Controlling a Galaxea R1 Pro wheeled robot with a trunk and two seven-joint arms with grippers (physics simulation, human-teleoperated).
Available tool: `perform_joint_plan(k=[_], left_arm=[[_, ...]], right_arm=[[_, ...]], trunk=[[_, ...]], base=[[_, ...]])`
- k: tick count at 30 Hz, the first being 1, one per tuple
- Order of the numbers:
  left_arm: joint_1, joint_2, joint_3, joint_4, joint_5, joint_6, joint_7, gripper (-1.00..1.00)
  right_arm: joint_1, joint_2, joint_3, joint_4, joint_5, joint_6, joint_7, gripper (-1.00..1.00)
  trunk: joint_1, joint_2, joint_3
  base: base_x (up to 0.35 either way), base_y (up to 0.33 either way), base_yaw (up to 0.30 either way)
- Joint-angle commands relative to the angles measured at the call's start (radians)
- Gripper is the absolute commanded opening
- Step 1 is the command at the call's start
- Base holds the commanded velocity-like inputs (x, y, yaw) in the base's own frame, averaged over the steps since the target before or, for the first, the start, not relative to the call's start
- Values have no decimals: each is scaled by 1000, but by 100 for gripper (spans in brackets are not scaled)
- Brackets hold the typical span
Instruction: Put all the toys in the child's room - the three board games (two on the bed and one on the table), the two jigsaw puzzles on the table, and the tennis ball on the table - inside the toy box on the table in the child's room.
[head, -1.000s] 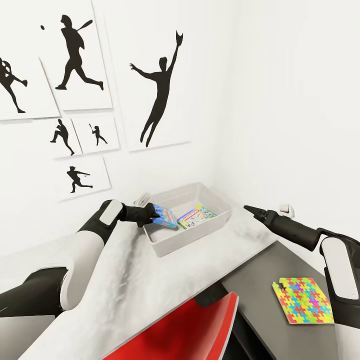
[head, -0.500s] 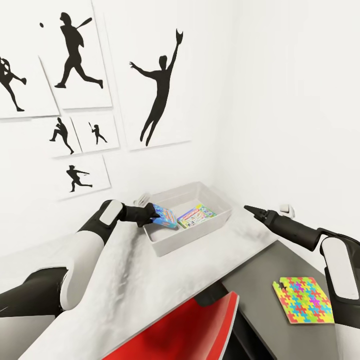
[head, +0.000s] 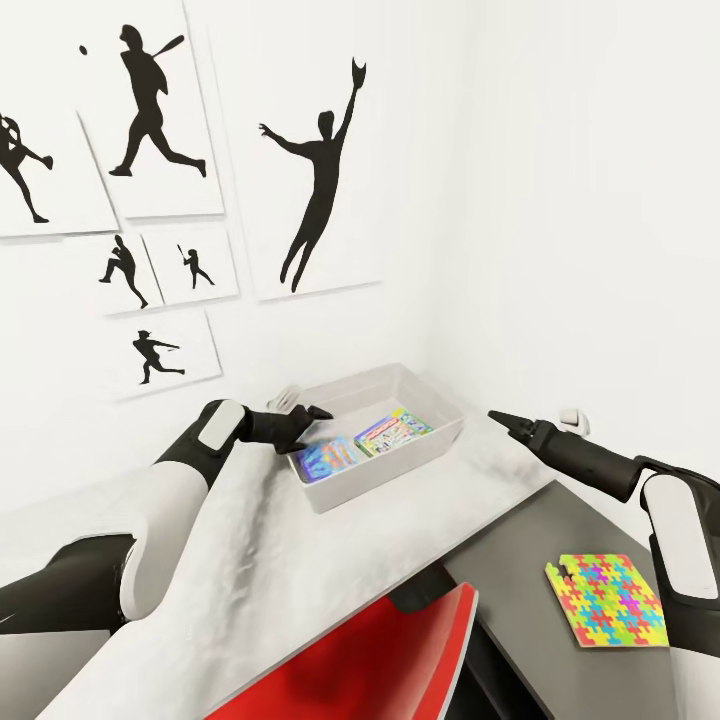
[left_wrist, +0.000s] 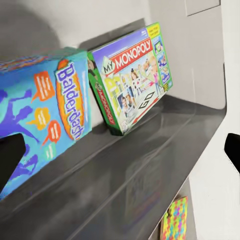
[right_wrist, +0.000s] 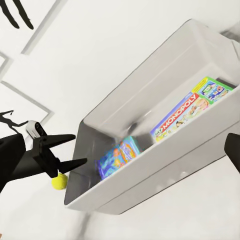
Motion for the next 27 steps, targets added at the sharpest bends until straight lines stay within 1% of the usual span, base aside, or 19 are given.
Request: perform_joint_plan(k=[1, 20, 24, 27], left_arm=[[-1, -1, 7, 0, -18, 6, -2, 100], [-1, -1, 7, -9, -17, 9, -2, 100], [-1, 4, 6, -32, -17, 30, -2, 100], [-1, 19, 7, -69, -17, 66, -2, 100]], right_arm=[[-1, 0, -2, 0, 9, 4, 10, 100], [-1, -1, -8, 0, 9, 4, 10, 100], [-1, -1, -9, 0, 9, 4, 10, 100], [-1, -2, -9, 0, 8, 4, 10, 100]], trunk=[[0, -1, -1], [0, -1, -1], [0, -1, -1], [0, -1, -1]], base=[[0, 0, 0], [0, 0, 0], [0, 0, 0], [0, 0, 0]])
